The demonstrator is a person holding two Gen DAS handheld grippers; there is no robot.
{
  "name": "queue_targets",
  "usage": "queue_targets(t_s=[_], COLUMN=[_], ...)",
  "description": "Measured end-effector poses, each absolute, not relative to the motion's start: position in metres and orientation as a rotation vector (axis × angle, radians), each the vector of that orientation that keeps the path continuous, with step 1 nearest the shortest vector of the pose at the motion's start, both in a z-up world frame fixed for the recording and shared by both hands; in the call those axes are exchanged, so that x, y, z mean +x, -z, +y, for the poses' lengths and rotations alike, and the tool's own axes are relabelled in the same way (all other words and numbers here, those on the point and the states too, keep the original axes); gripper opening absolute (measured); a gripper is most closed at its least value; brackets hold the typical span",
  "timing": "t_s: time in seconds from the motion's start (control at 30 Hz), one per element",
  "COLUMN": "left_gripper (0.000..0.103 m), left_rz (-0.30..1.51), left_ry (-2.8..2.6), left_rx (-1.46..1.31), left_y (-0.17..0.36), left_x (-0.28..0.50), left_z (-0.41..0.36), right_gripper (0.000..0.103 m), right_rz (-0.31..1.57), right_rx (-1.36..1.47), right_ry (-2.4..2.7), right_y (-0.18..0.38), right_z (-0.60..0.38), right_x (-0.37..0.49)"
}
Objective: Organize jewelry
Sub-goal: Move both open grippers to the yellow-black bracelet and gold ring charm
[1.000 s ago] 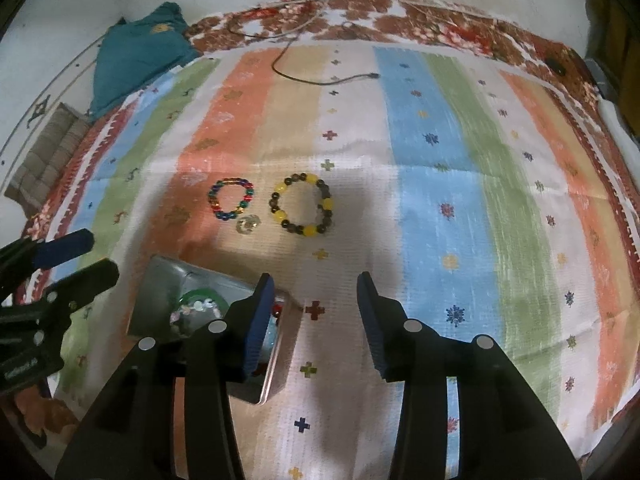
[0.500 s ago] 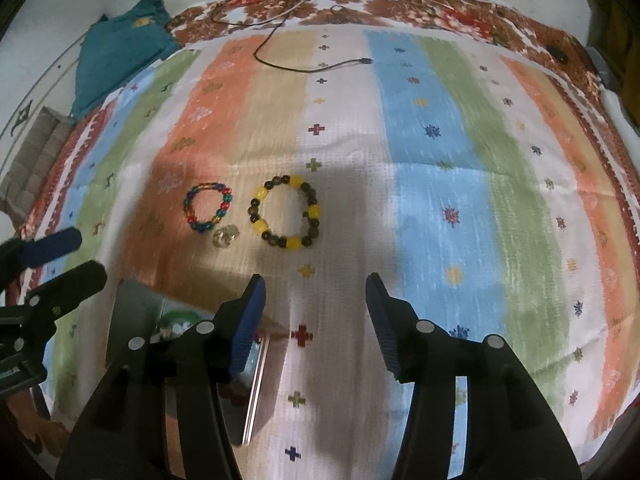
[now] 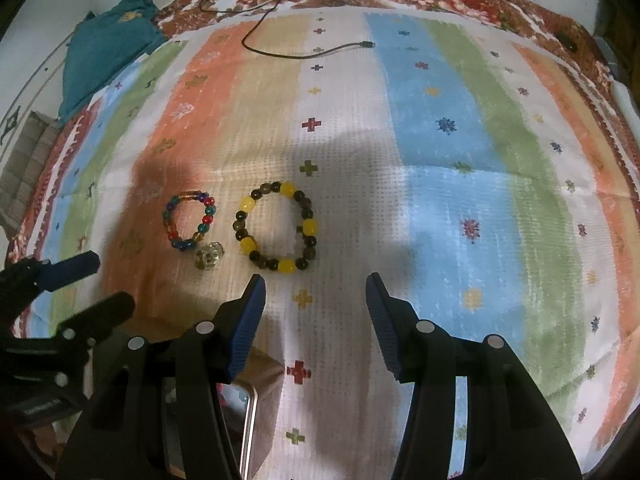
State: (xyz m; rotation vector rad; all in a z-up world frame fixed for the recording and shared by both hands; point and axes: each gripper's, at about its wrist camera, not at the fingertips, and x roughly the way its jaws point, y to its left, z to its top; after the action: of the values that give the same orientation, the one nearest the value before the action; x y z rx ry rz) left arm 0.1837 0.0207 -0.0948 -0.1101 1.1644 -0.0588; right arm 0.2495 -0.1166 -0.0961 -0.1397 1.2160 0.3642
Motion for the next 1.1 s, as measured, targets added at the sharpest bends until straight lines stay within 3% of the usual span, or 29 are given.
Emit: queue_targets(t_s=[0.37,0.6,0.7,1.1], left_gripper=[0.060,0.056,0.050,0.040], left_rz=[1.210,1.230,1.245,1.281], left_ry=[0.070,0.086,0.090,0.114], left_rx=[-0.077,-0.069,-0.070,-0.100], left_y=[0.113,0.124,0.131,0.145], left_x=[0.201,0.212,0.214,0.228], left_z=[0.018,0.018,0.020,0.021], right_gripper=[0.052,0.052,0.052,0.039], right_rz=[1.256,1.266,1.280,1.304], right_rx=[-0.173,-0.187,-0.190,-0.216], right_ry=[-0.353,-0.347,-0.351,-0.359], right_y=[0.120,0.129,0.135,0.146], right_z=[-0.105,-0.103,-0.102,-0.091], right_x=[0.269,0.280,0.283,0.293])
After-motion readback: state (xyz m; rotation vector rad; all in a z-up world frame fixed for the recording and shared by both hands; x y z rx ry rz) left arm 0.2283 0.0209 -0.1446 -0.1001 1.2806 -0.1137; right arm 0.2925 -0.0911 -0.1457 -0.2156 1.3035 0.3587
